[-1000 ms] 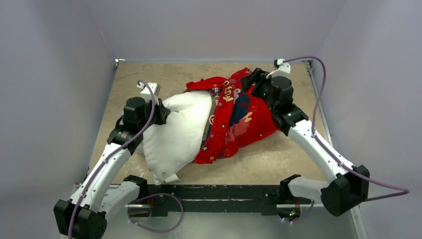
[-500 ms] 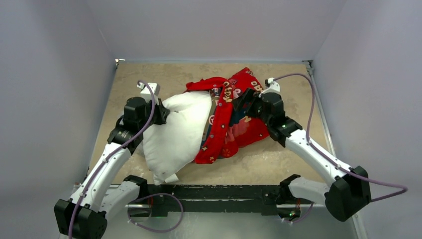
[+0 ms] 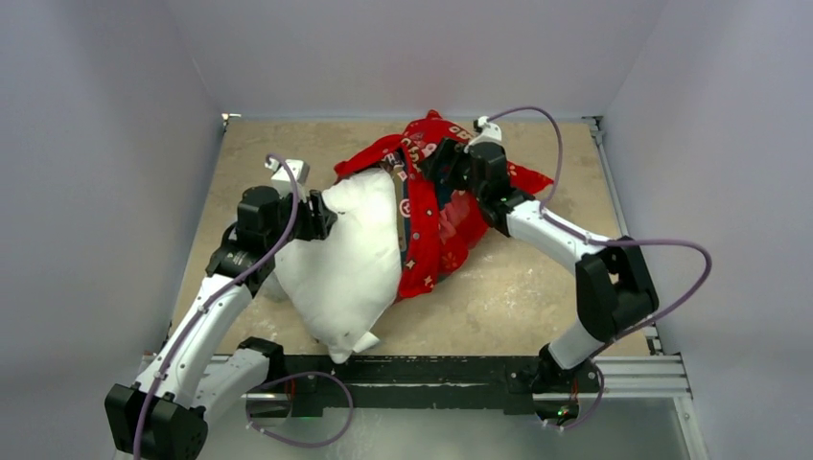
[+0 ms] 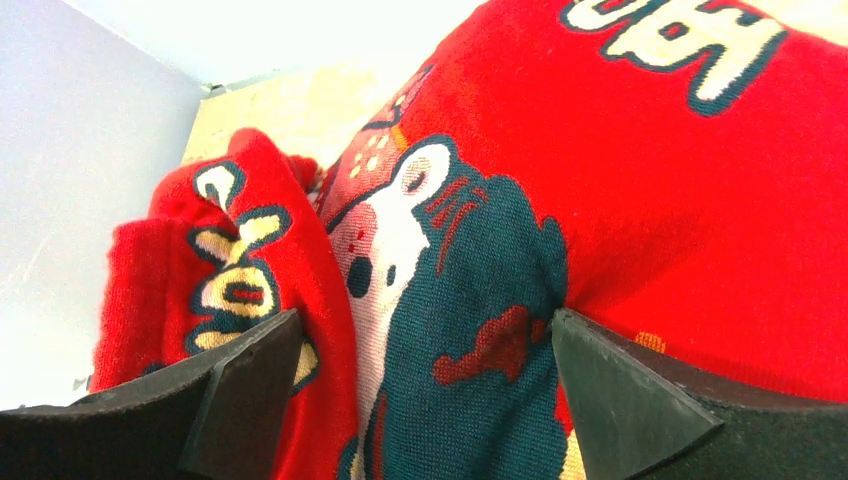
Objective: Remove the pillowcase from the pillow
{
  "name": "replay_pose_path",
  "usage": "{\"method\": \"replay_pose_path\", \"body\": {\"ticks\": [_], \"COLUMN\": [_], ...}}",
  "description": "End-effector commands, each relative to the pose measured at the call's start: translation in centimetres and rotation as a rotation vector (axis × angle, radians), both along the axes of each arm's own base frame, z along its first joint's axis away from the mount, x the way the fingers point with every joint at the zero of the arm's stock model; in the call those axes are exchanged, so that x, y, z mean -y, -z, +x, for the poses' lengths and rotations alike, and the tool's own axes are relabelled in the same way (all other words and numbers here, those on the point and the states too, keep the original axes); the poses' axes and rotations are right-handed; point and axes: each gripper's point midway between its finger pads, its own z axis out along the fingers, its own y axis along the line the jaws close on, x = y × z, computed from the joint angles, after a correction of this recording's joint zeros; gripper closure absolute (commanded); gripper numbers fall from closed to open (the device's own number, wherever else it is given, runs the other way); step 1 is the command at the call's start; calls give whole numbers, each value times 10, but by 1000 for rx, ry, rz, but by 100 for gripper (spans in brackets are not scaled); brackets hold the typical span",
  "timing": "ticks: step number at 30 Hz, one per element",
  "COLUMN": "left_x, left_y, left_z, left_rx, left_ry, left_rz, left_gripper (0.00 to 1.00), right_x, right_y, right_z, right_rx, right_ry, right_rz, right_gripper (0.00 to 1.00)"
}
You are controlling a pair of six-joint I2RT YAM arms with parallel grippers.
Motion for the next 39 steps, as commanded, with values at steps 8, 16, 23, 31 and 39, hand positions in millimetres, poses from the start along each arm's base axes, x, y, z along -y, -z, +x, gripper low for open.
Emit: {"method": "replay_pose_path", "body": {"ticks": [8, 16, 23, 31, 39], "left_x": [39, 90, 125, 137, 136], "left_y": [-40, -40, -6, 31, 67], "left_z": [-14, -42, -80, -116, -129], "left_rx": [102, 19, -97, -152, -233], "left_ry": [164, 202, 216, 121, 116], "left_rz": [-64, -49, 137, 330, 417], "left_gripper": [12, 1, 1, 1, 1], "right_x": [5, 29, 32, 20, 18], "right_y": [-56, -62, -68, -28, -8], "right_z": [-1, -59, -112, -164, -172], "right_rx": [90, 29, 51, -56, -89], "right_ry": [26, 28, -100, -275, -307], "right_rz": [28, 91, 128, 184, 172], "right_gripper": [2, 1, 1, 3, 4]}}
